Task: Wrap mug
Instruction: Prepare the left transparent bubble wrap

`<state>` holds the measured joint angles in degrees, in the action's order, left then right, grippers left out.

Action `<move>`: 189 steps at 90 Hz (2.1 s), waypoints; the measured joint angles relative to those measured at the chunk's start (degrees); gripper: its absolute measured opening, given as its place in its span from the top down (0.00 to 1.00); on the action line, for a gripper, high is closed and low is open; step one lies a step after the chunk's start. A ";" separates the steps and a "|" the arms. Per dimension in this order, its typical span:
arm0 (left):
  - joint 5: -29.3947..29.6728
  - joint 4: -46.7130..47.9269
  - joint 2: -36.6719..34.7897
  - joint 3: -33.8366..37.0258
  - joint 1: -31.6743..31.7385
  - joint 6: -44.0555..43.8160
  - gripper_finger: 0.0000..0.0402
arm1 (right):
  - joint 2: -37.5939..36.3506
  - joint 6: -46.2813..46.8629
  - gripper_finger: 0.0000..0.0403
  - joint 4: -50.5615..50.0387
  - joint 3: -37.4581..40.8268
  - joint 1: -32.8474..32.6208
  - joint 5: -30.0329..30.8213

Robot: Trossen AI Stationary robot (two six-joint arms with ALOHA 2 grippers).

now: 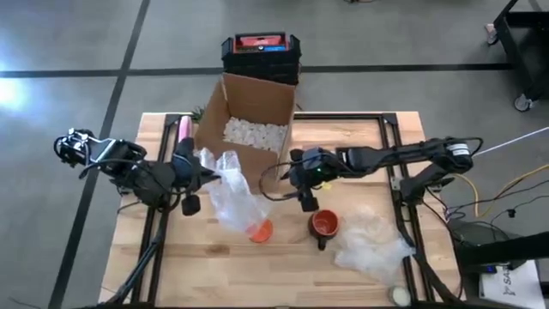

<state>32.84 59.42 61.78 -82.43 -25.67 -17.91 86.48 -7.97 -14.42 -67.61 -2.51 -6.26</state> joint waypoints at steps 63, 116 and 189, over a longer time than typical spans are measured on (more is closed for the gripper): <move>-0.89 0.51 0.91 0.04 0.02 -0.70 1.00 | 1.98 0.96 0.58 16.21 10.57 1.68 23.18; -0.35 0.18 1.18 0.07 0.39 -0.43 1.00 | 4.13 16.82 0.38 36.57 9.81 -10.06 4.78; 0.52 0.19 2.20 0.07 0.61 -0.65 1.00 | 13.01 10.79 0.69 31.90 -1.80 -13.74 21.37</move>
<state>33.35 59.61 63.99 -82.37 -25.06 -18.57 99.49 2.83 17.48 -69.41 -16.25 15.11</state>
